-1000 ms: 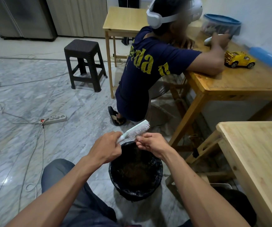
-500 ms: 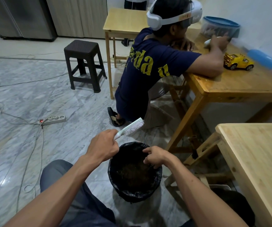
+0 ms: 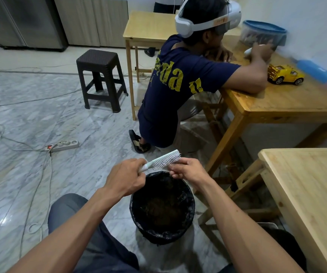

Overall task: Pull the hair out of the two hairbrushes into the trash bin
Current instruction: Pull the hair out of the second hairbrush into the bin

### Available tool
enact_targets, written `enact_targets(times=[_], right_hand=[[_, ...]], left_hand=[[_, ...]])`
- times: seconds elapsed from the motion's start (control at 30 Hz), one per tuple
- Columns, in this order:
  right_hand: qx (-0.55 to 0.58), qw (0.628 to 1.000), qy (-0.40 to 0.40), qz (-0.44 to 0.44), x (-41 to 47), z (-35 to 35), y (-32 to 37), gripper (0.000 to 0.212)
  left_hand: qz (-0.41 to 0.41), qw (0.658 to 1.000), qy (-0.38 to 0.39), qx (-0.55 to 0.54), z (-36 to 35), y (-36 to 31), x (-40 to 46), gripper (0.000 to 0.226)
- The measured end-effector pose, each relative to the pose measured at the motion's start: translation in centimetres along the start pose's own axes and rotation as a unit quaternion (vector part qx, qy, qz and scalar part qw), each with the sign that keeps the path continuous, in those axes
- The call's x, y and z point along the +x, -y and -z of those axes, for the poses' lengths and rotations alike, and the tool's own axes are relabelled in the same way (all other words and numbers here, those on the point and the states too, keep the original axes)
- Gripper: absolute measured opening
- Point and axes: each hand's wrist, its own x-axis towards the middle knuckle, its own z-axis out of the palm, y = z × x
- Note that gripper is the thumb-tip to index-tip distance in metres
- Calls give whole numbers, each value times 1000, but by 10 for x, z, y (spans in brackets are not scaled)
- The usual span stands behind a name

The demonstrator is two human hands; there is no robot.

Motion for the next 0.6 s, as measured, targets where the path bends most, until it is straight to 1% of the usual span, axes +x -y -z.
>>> enact_targets(times=[0.03,0.07,0.13,0.2,0.27,0.3,0.37,0.4,0.43,0.47,0.5,0.53,0.57,0.6], right_hand=[[-5,1000,-21,2,0,-1,-3,12],[-22,999,-41,1,-1,-1,-5,9],[-75,994,-73,-13,-2,-1,-10,7],[-133,984,-107,-41,-5,1,-18,6],[-155,978,-122,-66,-8,4,-24,6],[-157,978,-115,-74,-9,5,-26,6],[-196,974,-68,-88,-12,6,-25,12],[-234,967,-35,-93,-14,5,-22,20],[-252,963,-2,-98,-14,4,-19,33],[-238,966,26,-102,-14,2,-14,50],[-189,976,42,-103,-14,-3,-10,66],[-120,986,54,-99,-14,-7,-6,76],[-46,993,61,-90,-12,-12,-4,79],[14,995,67,-78,-11,-16,-1,73]], left_hand=[[2,1000,2,1,1,1,0,29],[1,1000,7,6,2,1,1,30],[3,1000,13,21,6,2,1,28],[18,1000,0,23,9,4,2,24],[32,999,-18,28,12,6,3,24],[37,999,-22,31,14,6,3,24],[44,998,-28,31,15,8,4,25],[46,998,-30,27,15,9,4,26],[46,998,-31,21,14,9,3,26],[45,998,-31,10,13,9,3,26],[42,999,-30,-4,11,8,2,25],[36,999,-26,-20,10,6,1,26],[27,999,-18,-37,8,4,0,26],[18,998,-9,-52,6,2,-1,28]])
